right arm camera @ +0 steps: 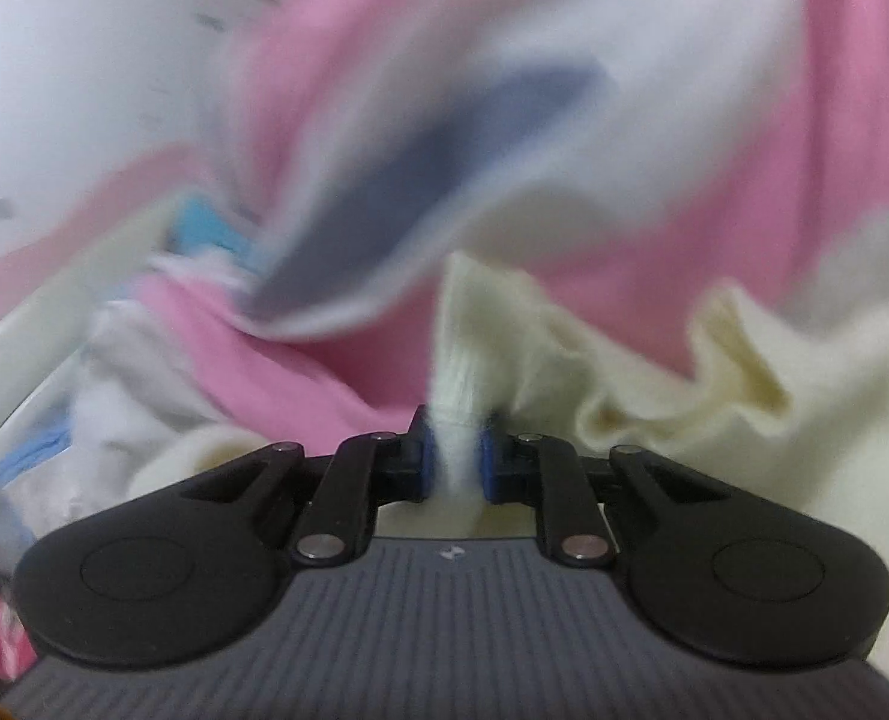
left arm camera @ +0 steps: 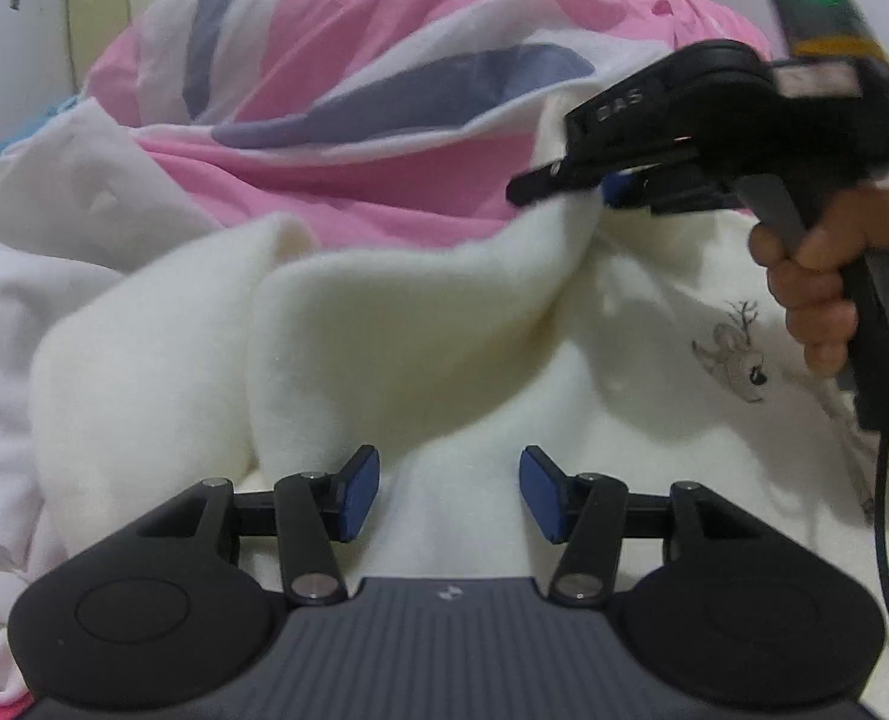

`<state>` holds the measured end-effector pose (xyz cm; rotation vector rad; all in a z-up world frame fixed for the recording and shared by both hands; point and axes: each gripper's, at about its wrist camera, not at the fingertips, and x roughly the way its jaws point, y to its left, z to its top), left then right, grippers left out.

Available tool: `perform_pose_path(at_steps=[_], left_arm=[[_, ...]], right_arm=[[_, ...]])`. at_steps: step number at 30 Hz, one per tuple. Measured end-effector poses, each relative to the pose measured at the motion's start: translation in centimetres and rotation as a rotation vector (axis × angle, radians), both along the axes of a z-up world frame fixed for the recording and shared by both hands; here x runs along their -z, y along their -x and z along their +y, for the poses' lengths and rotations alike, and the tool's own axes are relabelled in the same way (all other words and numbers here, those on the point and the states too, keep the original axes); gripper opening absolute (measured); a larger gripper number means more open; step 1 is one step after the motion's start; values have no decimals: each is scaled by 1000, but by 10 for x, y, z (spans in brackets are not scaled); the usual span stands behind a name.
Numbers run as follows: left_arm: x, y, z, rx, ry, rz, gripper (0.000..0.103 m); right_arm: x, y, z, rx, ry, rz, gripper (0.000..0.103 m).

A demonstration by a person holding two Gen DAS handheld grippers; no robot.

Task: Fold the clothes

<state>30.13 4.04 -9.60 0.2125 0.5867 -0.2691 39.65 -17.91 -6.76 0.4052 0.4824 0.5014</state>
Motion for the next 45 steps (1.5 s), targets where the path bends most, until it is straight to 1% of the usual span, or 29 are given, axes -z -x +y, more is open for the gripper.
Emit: perform_pose_path(at_steps=[1, 2, 5, 7, 9, 10, 11, 13, 14, 16, 18, 19, 20, 21, 22, 23, 24, 25, 27, 28, 29, 31, 32, 34, 37, 39, 40, 43, 45], left_arm=[[1, 0, 2, -8, 4, 2, 54], [2, 0, 5, -16, 8, 5, 53], [4, 1, 6, -30, -1, 3, 53], [6, 2, 3, -32, -16, 1, 53], [8, 1, 1, -32, -27, 0, 53], [7, 2, 2, -33, -25, 1, 53], [7, 3, 4, -33, -23, 2, 53], [6, 3, 8, -33, -9, 5, 53], [5, 3, 11, -32, 0, 8, 53], [4, -1, 18, -30, 32, 10, 51], [0, -6, 27, -36, 89, 6, 47], [-2, -9, 33, -42, 119, 5, 43], [-3, -11, 40, -55, 145, 4, 38], [-5, -14, 47, -67, 171, 3, 33], [-6, -17, 53, -81, 196, 2, 23], [-9, -21, 57, -102, 213, 2, 13], [-10, -22, 63, -126, 241, 5, 9], [-10, -25, 69, -150, 269, 8, 4], [-9, -32, 80, -187, 329, 23, 4], [-8, -36, 85, -204, 354, 29, 4], [-8, -37, 85, -210, 354, 27, 4], [-8, -39, 81, -224, 327, 9, 4], [-8, -39, 80, -231, 316, 2, 4], [-8, -39, 81, -243, 323, 3, 4], [-6, -43, 83, -254, 325, 16, 4], [-5, -42, 84, -255, 321, 13, 4], [-5, -40, 84, -255, 319, 12, 4], [-5, -37, 83, -252, 309, 5, 4], [-7, -34, 83, -242, 311, 8, 4]], right_arm=[[-1, 3, 2, 3, -4, -41, 14], [0, 2, 3, 3, -28, -52, 14], [5, -16, 7, 14, -38, -44, 13], [14, -31, 8, 9, -15, -37, 14], [24, -49, 10, 0, 5, 5, 13], [33, -64, 9, -9, -25, 56, 13], [37, -74, 4, -15, -81, 103, 13], [32, -82, -8, -47, -170, 188, 18], [25, -84, -13, -75, -187, 226, 25], [3, -66, -22, -91, -133, 209, 38], [-20, -48, -31, -105, -77, 192, 65], [-31, -39, -36, -112, -49, 183, 69], [-43, -30, -40, -119, -21, 174, 70], [-49, -15, -38, -129, 33, 155, 70], [-56, -1, -36, -139, 89, 135, 70], [-62, 14, -34, -149, 144, 116, 66], [-68, 28, -32, -159, 199, 96, 57], [-63, 36, -23, -193, 248, 104, 52], [-52, 51, -5, -263, 345, 120, 29], [-44, 51, 14, -296, 393, 121, 26], [-33, 51, 29, -337, 428, 122, 25], [-16, 40, 61, -400, 480, 128, 23], [-5, 32, 79, -417, 510, 133, 22], [13, 8, 106, -397, 568, 146, 22], [23, -26, 119, -347, 481, 187, 19], [29, -49, 127, -313, 421, 214, 14], [32, -60, 131, -296, 391, 228, 14], [22, -52, 116, -299, 353, 250, 16], [5, -38, 92, -271, 311, 266, 21]])
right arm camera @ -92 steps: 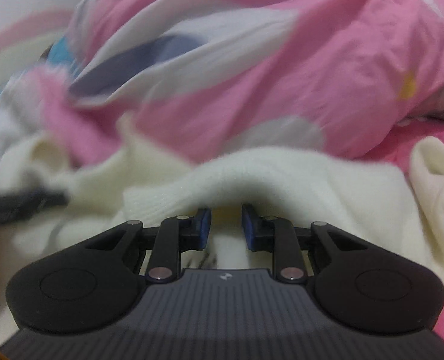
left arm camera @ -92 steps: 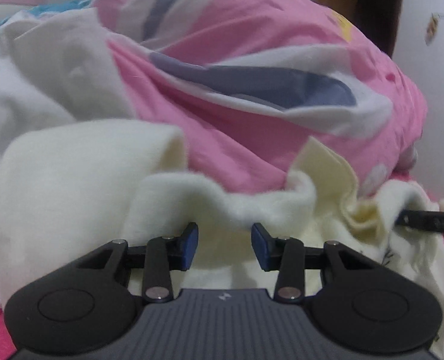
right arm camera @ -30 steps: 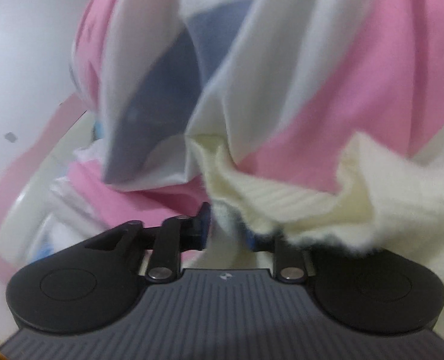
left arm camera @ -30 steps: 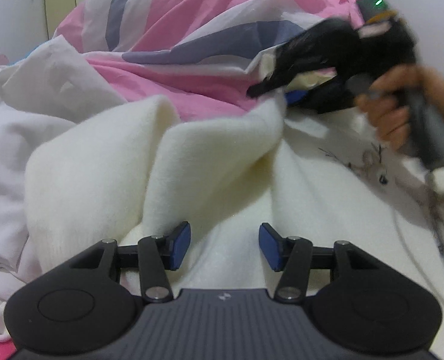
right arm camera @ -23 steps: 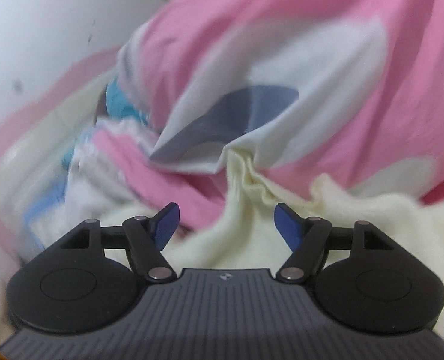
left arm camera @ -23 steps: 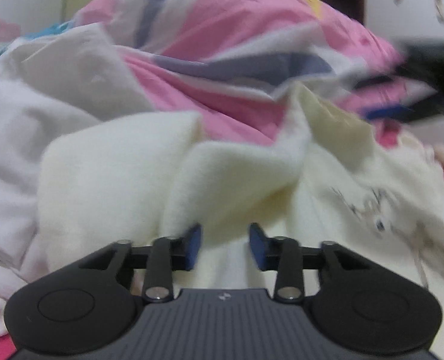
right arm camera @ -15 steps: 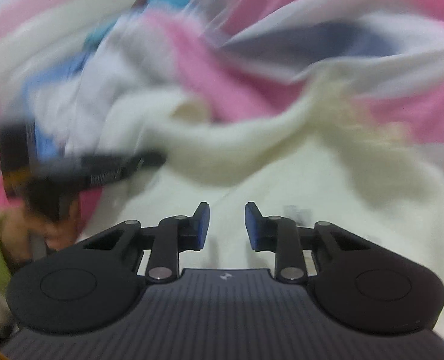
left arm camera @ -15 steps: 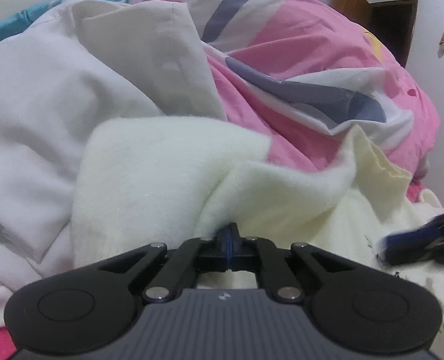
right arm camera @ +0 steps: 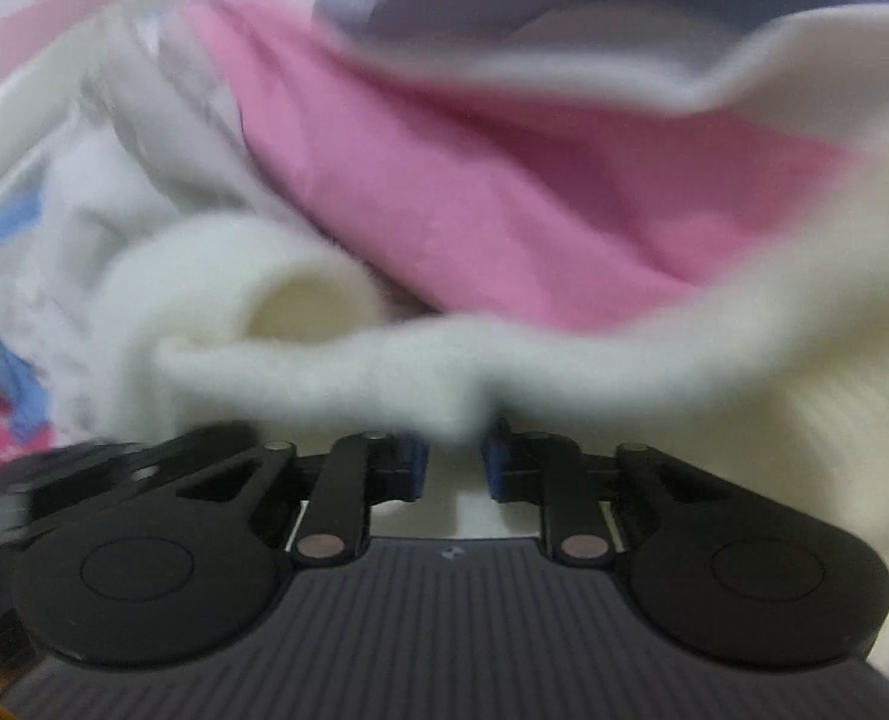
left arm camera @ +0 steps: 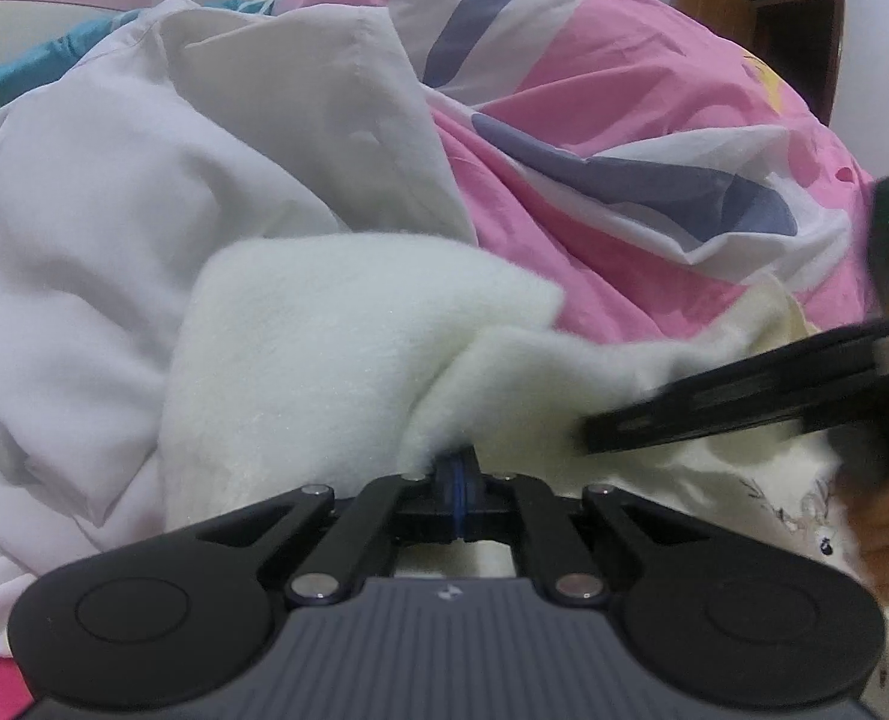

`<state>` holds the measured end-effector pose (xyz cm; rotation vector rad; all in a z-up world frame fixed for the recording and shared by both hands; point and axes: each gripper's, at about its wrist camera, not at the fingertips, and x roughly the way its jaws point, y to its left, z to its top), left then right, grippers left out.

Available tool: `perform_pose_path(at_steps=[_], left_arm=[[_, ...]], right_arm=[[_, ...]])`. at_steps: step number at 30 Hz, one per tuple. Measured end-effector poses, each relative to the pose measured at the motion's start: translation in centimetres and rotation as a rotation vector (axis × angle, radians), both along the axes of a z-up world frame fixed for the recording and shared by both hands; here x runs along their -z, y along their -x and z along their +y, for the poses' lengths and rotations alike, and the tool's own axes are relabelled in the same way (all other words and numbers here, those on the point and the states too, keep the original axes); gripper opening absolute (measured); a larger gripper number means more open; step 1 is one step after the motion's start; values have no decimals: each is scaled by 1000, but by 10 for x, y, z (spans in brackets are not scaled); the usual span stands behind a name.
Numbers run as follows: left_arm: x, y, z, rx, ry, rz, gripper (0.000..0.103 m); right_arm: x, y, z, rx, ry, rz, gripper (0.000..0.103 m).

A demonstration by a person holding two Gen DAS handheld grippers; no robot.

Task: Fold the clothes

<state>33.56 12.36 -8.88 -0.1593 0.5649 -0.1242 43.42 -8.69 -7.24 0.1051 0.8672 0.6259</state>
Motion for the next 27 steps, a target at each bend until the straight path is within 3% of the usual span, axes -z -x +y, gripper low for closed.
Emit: perform_pose_path(at_steps=[3, 5, 6, 8, 11, 12, 15, 17, 18, 22, 24, 27], left_arm=[[-12, 10, 1, 30, 20, -4, 11], [-24, 21, -3, 51, 16, -34, 30], [-30, 27, -7, 63, 10, -55, 33], [-40, 36, -17, 100, -3, -83, 37], [-34, 33, -34, 199, 54, -35, 39], [-26, 29, -41, 218, 63, -3, 39], [3, 18, -62, 203, -43, 71, 38], [13, 15, -68, 178, -110, 77, 28], [16, 13, -69, 170, -128, 81, 28], [21, 13, -71, 172, -141, 75, 28], [22, 12, -74, 173, -152, 72, 28], [21, 12, -71, 174, -140, 73, 28]], right_arm=[[-36, 43, -56, 53, -31, -50, 26], [-51, 74, -98, 105, -4, -87, 26], [-56, 88, -120, 134, 20, -101, 26], [-57, 114, -160, 208, 119, -120, 26], [-42, 123, -197, 290, 189, -113, 26], [-39, 120, -205, 311, 192, -108, 26], [-31, 94, -213, 351, 168, -116, 26], [-21, 73, -220, 361, 142, -106, 25], [-13, 55, -213, 361, 126, -86, 24], [24, -14, -196, 421, 168, -56, 15], [32, -38, -201, 488, 113, -72, 8], [36, -43, -217, 548, -11, -40, 6]])
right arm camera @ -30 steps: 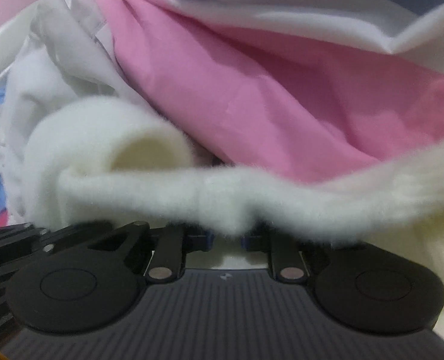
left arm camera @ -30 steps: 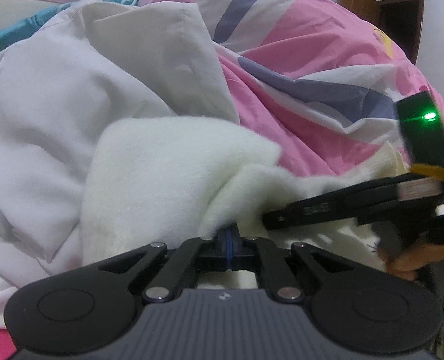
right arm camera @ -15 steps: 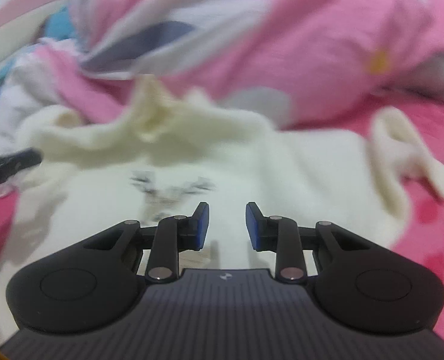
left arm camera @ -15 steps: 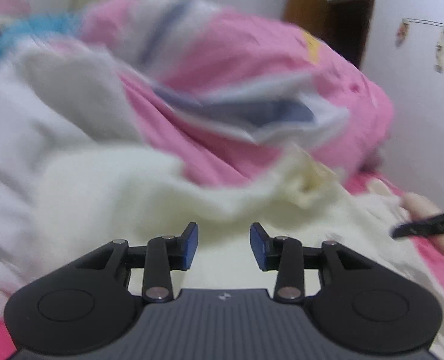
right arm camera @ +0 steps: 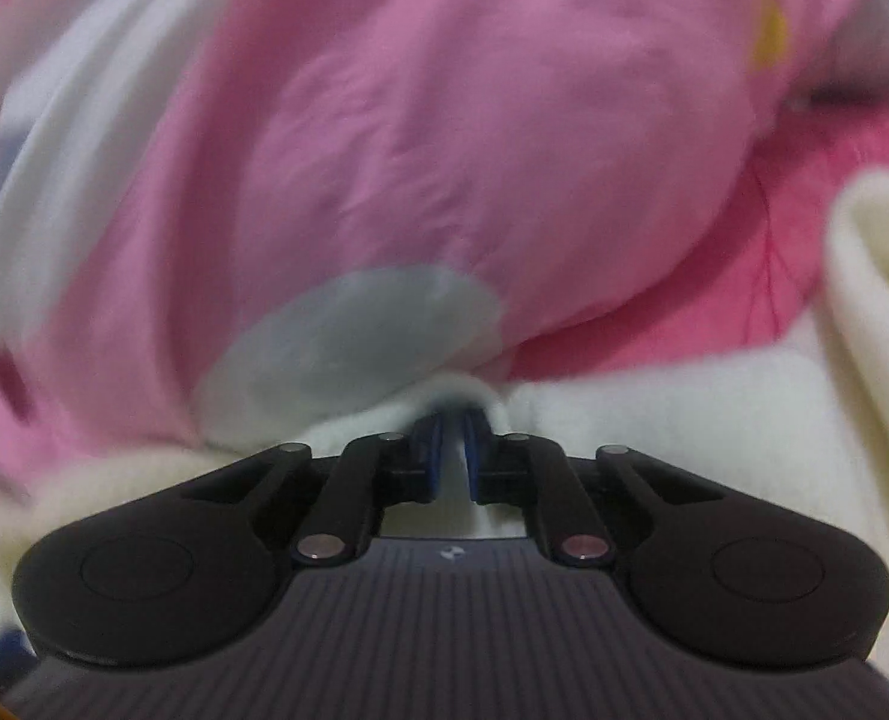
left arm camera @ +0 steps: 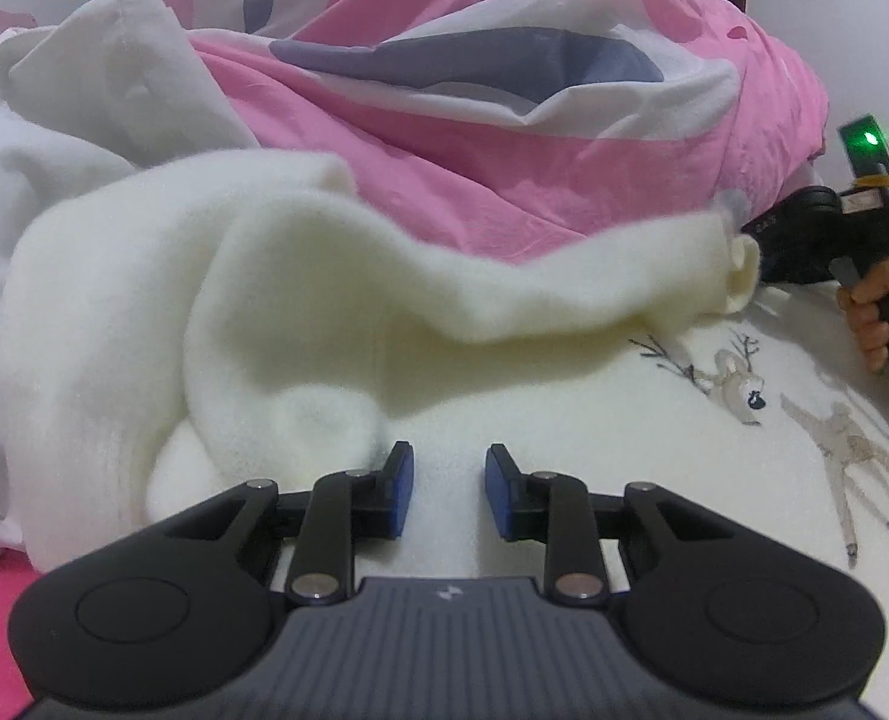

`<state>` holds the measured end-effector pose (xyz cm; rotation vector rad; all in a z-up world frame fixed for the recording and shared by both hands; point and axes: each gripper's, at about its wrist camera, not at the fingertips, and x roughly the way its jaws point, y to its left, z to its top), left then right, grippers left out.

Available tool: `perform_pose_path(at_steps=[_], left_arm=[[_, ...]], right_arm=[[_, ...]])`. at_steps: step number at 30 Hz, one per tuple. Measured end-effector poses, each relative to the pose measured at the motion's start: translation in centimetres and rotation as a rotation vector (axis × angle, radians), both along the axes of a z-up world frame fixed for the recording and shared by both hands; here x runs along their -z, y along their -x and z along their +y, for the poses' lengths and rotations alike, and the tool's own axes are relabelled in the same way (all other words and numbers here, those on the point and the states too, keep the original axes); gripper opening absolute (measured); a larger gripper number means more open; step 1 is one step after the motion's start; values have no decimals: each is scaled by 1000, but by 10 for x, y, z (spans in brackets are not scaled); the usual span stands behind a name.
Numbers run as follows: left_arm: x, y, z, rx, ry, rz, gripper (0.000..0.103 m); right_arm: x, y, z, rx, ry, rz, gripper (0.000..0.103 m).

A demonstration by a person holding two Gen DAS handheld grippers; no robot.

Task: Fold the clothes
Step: 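Open both grippers to release the sweater collar and lift them away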

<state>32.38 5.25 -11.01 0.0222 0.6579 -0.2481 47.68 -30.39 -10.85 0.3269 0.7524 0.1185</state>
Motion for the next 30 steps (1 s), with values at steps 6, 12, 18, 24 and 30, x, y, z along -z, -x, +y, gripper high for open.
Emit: perform_pose_path(at_steps=[6, 12, 18, 24, 30], left_arm=[[1, -1, 1, -1, 12, 2, 28], [1, 0, 0, -2, 5, 1, 28], [1, -1, -1, -2, -3, -1, 29], [2, 0, 1, -1, 8, 0, 29], [2, 0, 1, 0, 10, 0, 28]], right_arm=[[-45, 67, -48, -12, -106, -56, 18], [-70, 139, -60, -99, 179, -35, 18], [-18, 102, -57, -97, 330, 50, 15], [1, 66, -86, 39, 261, 16, 9], [-26, 96, -81, 84, 268, -25, 15]])
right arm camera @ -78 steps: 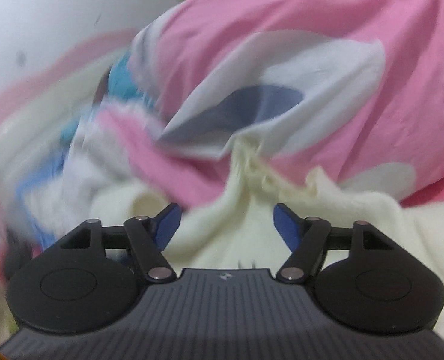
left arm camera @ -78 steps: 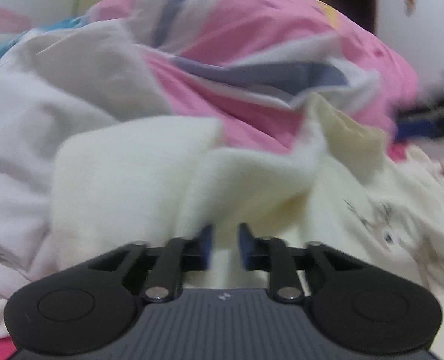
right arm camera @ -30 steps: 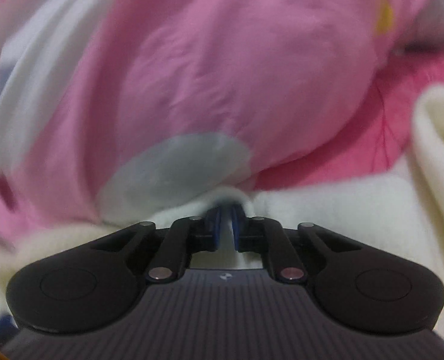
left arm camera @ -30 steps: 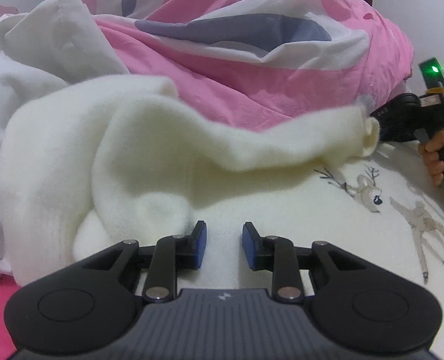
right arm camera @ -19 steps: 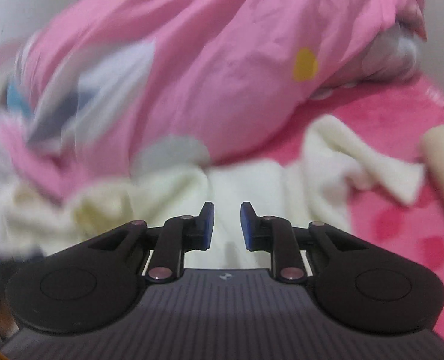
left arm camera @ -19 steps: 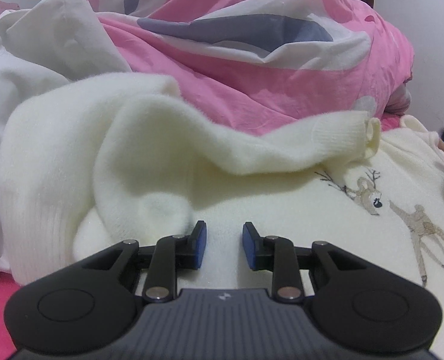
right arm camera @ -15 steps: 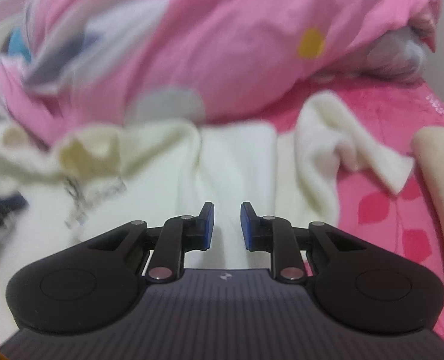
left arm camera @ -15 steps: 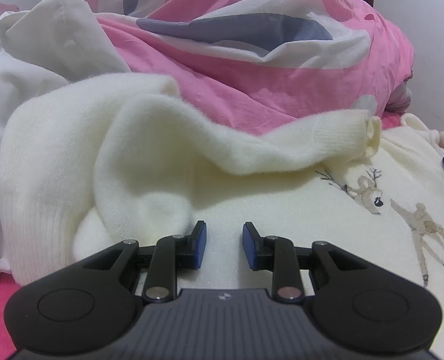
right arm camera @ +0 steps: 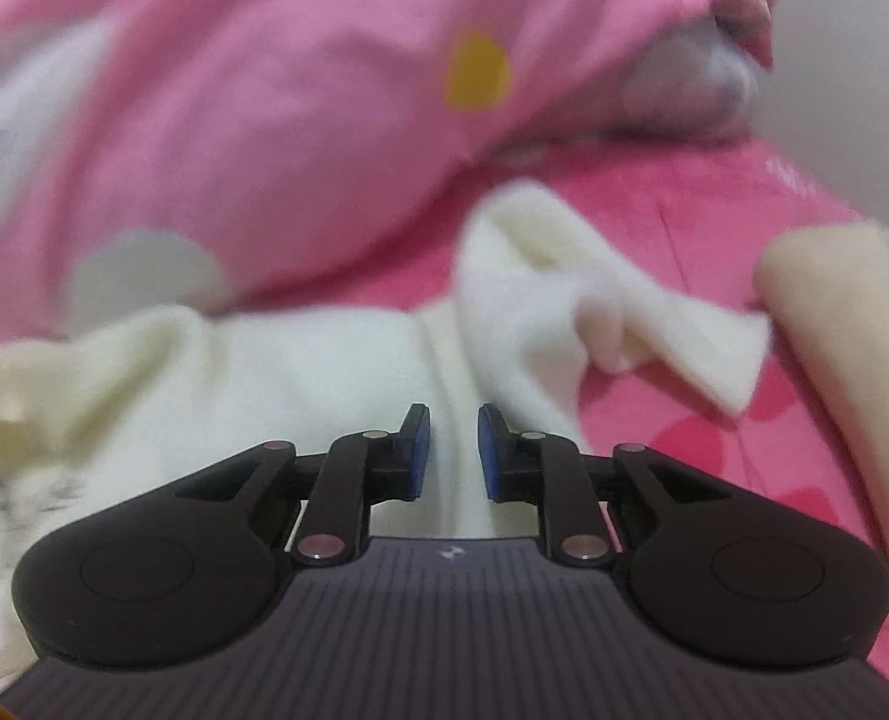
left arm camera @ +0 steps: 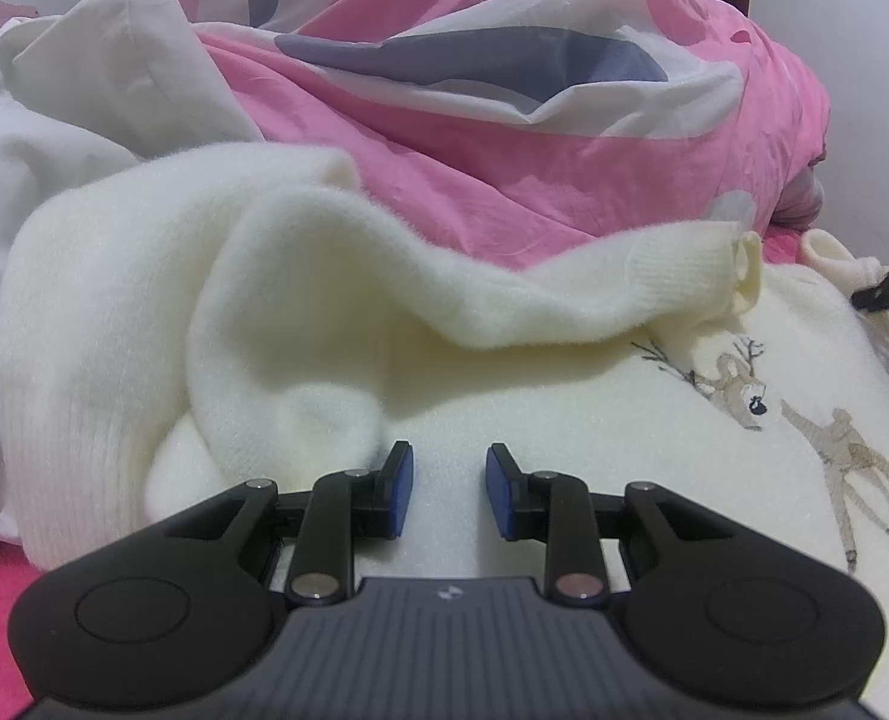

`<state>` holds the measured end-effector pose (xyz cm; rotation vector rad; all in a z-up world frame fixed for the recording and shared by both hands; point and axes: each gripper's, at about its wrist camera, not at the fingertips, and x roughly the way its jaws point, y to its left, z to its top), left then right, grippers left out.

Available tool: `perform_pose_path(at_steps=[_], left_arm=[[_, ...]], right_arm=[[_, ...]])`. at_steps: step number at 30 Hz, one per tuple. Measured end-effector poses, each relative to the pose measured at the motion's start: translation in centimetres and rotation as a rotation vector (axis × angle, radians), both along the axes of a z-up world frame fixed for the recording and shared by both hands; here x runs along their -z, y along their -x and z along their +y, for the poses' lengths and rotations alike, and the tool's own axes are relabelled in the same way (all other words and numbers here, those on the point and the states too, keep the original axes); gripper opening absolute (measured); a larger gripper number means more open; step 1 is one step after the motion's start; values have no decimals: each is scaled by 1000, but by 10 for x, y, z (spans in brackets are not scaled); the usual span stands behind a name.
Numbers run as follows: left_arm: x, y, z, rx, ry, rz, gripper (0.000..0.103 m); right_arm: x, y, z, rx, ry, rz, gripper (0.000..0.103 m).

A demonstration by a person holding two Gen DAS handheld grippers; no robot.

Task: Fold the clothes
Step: 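Open both grippers to release the sweater collar and lift them away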

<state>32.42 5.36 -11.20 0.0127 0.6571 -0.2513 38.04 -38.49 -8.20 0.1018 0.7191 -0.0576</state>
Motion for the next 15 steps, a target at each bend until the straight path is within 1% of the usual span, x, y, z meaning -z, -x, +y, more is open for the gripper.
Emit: perform_pose_path(at_steps=[2, 4, 5, 6, 7, 8, 9, 11, 12, 13, 14, 15], left_arm=[[0, 0, 0, 0, -1, -1, 29], [0, 0, 0, 0, -3, -1, 28], [0, 0, 0, 0, -3, -1, 29], [0, 0, 0, 0, -3, -2, 29], [0, 0, 0, 0, -2, -2, 29], [0, 0, 0, 0, -2, -2, 29], [0, 0, 0, 0, -2, -2, 29], [0, 0, -1, 0, 0, -3, 29], [0, 0, -1, 0, 2, -6, 29], [-1, 1, 0, 0, 8, -11, 30], [-3, 3, 2, -2, 20, -19, 31], [-6, 6, 4, -5, 34, -29, 33]], right_arm=[[-10, 14, 18, -86, -4, -28, 15], [-7, 15, 36, -174, -12, -6, 15], [0, 11, 44, -208, -10, 17, 15], [6, 5, 49, -214, 3, 30, 15], [14, -2, 50, -199, 21, 37, 15], [24, -11, 45, -175, 8, 39, 14], [27, -16, 37, -146, -41, 29, 14], [24, -17, 26, -96, -130, 31, 15], [19, -13, 27, -84, -131, 29, 16], [12, -6, 32, -82, -111, 26, 18], [5, 1, 37, -80, -89, 22, 19], [-4, 9, 42, -87, -90, 14, 20]])
